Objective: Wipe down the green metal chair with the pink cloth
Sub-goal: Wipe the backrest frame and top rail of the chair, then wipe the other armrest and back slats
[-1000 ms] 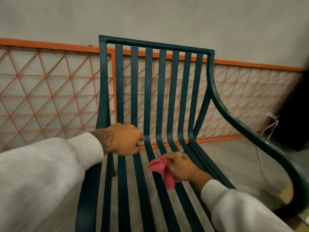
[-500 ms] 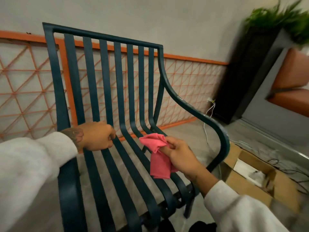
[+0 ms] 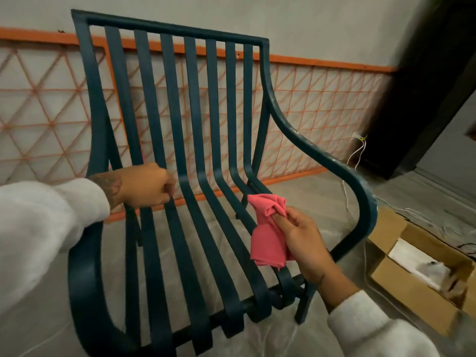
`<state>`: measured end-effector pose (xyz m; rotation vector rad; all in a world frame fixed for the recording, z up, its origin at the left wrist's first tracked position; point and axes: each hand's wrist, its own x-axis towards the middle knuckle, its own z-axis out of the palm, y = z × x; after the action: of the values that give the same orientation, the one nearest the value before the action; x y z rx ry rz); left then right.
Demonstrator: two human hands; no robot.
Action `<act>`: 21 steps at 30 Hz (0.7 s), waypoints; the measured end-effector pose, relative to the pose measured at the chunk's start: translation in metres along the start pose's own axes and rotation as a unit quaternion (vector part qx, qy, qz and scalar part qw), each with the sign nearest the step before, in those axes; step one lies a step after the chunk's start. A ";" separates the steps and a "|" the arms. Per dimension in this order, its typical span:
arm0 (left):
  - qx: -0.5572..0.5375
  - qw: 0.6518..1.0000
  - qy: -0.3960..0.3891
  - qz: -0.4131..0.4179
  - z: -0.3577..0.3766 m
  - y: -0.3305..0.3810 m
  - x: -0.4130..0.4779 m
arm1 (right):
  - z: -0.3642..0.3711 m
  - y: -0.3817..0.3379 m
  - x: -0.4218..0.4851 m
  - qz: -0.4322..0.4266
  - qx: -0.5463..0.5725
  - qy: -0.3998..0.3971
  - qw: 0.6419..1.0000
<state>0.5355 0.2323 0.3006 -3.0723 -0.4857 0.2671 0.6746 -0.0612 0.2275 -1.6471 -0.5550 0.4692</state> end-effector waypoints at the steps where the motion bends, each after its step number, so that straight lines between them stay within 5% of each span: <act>1: 0.002 1.000 0.000 -0.007 0.000 0.001 0.001 | -0.004 0.006 0.004 0.010 0.006 -0.001 1.000; 9: 0.045 0.999 -0.003 -0.030 -0.005 0.007 0.000 | -0.037 0.030 0.022 0.043 0.038 -0.087 0.995; 15: 0.059 0.998 0.000 -0.038 -0.014 0.078 0.000 | -0.058 0.029 0.036 0.010 0.027 -0.140 0.990; 21: -0.091 0.992 0.077 -0.051 -0.003 0.168 0.017 | -0.088 0.004 0.047 -0.063 0.033 -0.183 0.980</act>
<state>0.6029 0.0774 0.2932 -3.1940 -0.6932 -0.0182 0.7649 -0.1030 0.2365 -1.4587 -0.9018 0.6956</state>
